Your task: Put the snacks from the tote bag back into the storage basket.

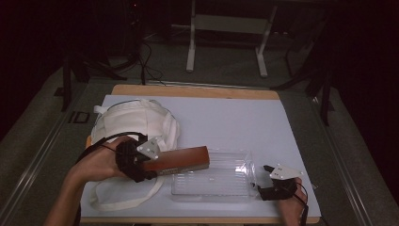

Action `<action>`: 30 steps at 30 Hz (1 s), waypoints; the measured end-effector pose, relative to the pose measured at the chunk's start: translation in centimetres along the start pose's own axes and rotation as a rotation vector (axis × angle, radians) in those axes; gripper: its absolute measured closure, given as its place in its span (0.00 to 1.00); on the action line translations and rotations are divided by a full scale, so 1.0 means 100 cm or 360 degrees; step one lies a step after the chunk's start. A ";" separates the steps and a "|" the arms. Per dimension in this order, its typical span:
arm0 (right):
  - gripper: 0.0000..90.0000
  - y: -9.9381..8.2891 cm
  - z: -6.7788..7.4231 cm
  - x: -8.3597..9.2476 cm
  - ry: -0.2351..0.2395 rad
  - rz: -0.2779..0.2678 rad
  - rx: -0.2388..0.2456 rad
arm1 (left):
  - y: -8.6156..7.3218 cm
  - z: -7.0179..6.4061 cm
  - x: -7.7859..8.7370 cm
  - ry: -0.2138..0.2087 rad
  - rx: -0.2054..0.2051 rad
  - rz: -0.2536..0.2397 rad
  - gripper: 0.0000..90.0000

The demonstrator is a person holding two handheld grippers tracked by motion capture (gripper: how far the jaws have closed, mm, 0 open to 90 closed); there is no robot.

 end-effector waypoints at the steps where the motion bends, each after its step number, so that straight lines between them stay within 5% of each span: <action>1: 0.17 0.000 0.000 0.000 0.0000 0.0000 0.0000 | 0.001 -0.001 -0.001 -0.0004 0.0002 -0.0002 0.49; 30: 0.17 0.000 0.000 0.000 0.0001 0.0001 -0.0001 | 0.030 -0.017 -0.029 -0.0059 -0.0143 0.0040 0.49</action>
Point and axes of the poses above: each handheld gripper's, and its own axes: x roughly backward along the jaws, y roughly out of its top, z roughly to its left, the point moved 3 cm from there along -x, roughly forward along the jaws, and after that the axes turned 3 degrees about x, right-handed, at the moved point
